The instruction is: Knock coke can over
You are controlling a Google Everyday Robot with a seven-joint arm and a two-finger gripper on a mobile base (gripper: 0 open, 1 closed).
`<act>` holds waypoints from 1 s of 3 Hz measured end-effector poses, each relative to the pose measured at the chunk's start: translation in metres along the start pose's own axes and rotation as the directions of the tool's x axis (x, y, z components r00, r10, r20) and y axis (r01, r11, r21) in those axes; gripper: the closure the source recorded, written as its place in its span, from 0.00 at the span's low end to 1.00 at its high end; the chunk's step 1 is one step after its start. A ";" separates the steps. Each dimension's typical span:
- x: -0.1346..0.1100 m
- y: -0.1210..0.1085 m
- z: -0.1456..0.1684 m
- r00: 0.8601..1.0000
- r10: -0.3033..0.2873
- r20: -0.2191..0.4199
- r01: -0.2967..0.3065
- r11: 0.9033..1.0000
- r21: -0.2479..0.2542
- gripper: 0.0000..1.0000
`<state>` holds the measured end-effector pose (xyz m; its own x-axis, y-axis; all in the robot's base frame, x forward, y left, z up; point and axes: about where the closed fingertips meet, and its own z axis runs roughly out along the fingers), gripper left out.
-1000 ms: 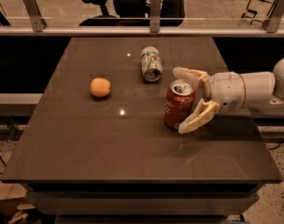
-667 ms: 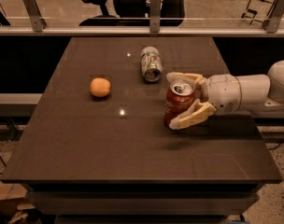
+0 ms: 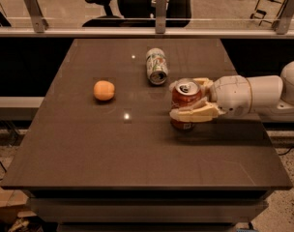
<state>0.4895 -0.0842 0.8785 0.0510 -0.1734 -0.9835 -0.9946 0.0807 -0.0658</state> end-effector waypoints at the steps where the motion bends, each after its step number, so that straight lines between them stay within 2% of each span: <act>1: -0.004 -0.001 -0.008 0.999 -0.017 -0.028 0.018 1.000 0.022 0.88; 2: -0.008 -0.002 -0.017 0.998 -0.029 -0.049 0.031 0.998 0.046 1.00; 3: -0.014 -0.002 -0.026 0.996 -0.046 -0.079 0.052 0.996 0.067 1.00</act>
Offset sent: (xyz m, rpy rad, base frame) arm 0.0007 -0.0323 0.0165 -0.0747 -0.0500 -0.0833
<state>0.4880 -0.1073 0.8963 0.0895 -0.2543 -0.9630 -0.9823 0.1373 -0.1275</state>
